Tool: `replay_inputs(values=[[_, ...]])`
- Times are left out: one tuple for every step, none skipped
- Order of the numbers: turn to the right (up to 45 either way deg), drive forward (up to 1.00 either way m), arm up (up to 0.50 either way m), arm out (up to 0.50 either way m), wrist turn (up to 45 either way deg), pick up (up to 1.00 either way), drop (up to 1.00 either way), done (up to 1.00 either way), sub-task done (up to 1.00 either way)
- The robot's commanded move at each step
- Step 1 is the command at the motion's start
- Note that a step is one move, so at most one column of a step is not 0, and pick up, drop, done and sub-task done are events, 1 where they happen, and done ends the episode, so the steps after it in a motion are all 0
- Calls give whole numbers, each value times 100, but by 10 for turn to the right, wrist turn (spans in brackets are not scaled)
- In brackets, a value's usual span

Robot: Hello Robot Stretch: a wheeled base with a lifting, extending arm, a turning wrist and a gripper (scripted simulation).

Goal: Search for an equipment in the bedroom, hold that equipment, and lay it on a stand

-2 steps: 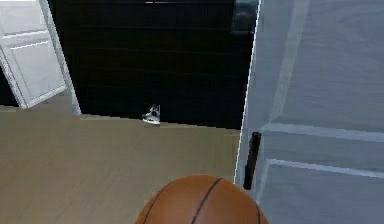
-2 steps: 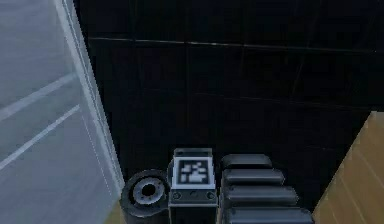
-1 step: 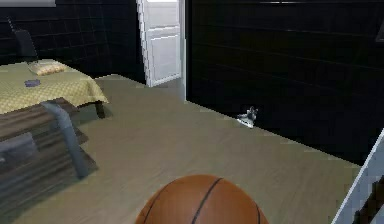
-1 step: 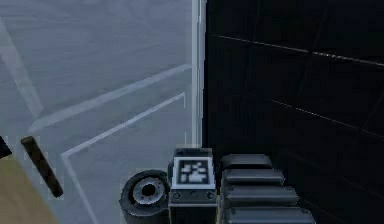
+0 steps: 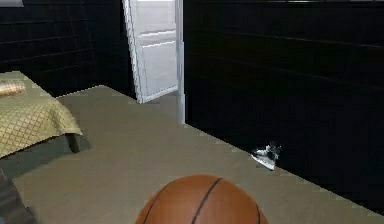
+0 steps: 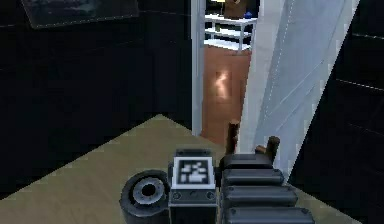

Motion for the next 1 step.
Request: replay_inputs(values=[[330,0,0,0,0,0,0,0,0]])
